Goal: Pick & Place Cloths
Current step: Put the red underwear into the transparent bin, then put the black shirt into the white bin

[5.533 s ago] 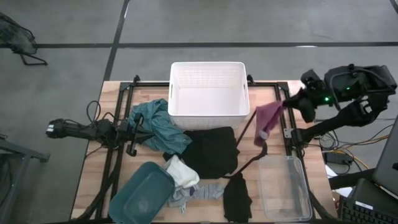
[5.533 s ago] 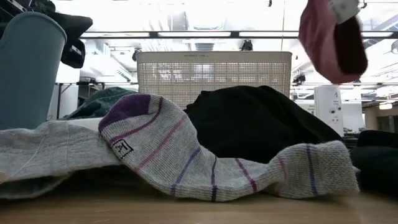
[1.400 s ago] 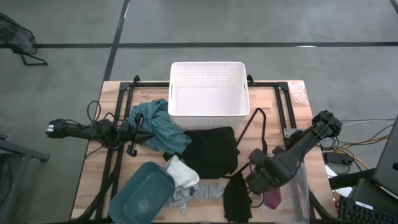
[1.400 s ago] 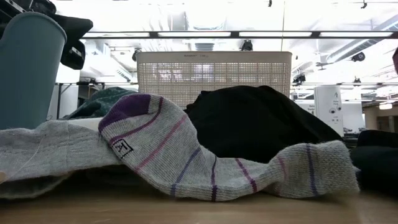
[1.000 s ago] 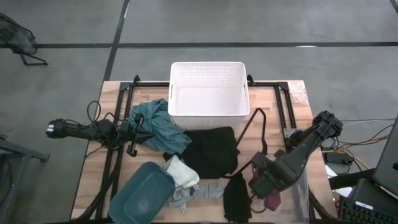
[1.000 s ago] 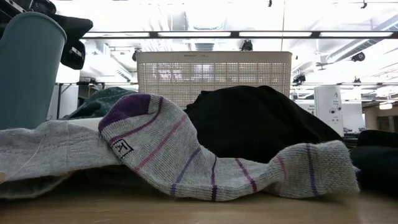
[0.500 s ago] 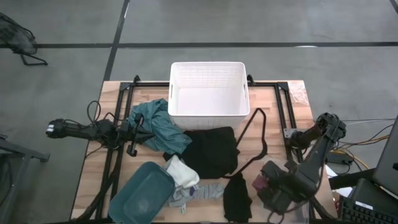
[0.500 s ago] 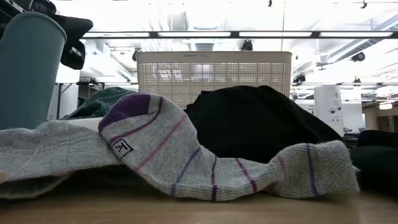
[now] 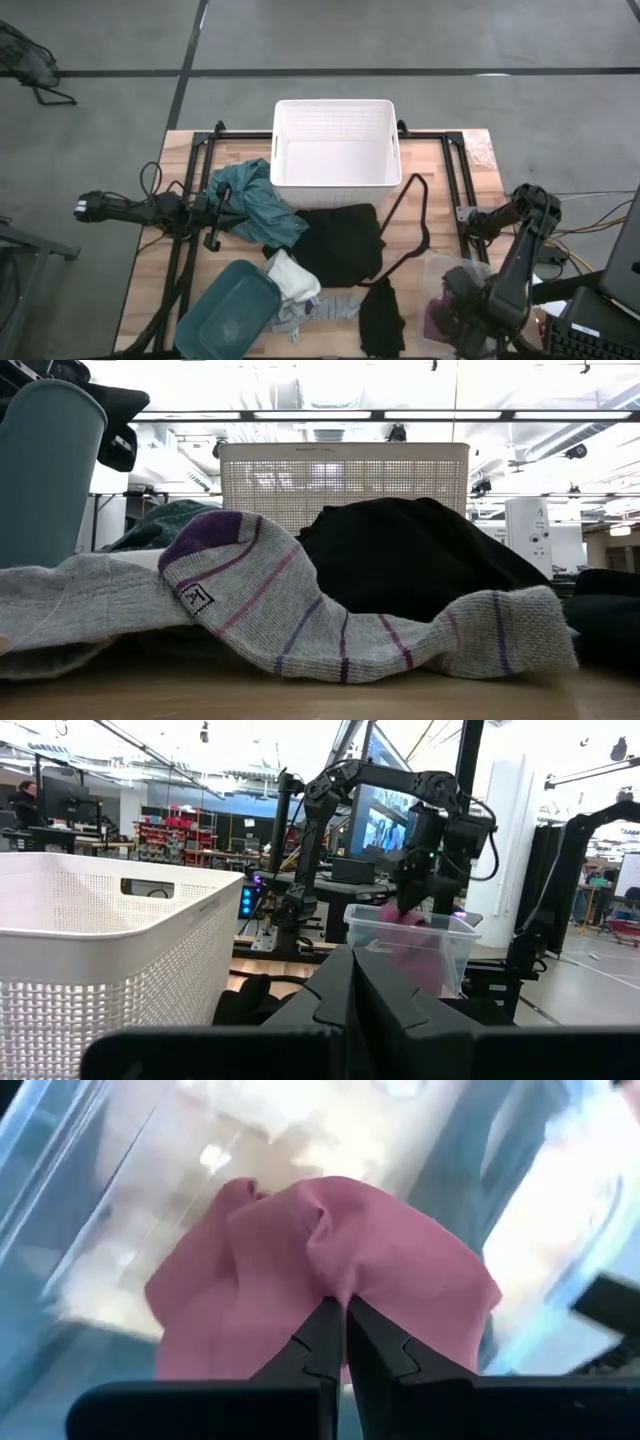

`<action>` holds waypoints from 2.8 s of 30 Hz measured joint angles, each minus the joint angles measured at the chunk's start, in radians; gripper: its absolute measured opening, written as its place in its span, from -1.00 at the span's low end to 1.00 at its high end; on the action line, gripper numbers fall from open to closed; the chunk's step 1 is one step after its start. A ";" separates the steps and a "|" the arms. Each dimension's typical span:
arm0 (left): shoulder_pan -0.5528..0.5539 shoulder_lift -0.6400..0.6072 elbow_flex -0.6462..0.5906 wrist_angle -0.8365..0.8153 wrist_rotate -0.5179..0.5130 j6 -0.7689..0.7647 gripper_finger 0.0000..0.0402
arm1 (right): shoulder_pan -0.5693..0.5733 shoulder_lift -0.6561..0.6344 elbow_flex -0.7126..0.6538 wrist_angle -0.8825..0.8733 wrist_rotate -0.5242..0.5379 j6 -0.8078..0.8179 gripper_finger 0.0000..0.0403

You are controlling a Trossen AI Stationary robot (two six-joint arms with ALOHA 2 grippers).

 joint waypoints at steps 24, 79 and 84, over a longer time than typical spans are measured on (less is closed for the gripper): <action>0.000 0.000 0.000 0.000 0.000 0.000 -0.92 | -0.093 0.000 -0.113 0.126 0.360 -0.381 -0.96; 0.000 0.000 0.000 0.000 0.000 0.000 -0.92 | -0.279 -0.015 0.091 0.174 0.685 -0.819 -0.06; 0.000 0.000 0.000 0.000 0.000 0.000 -0.91 | -0.359 -0.015 0.070 0.393 0.712 -1.068 -0.13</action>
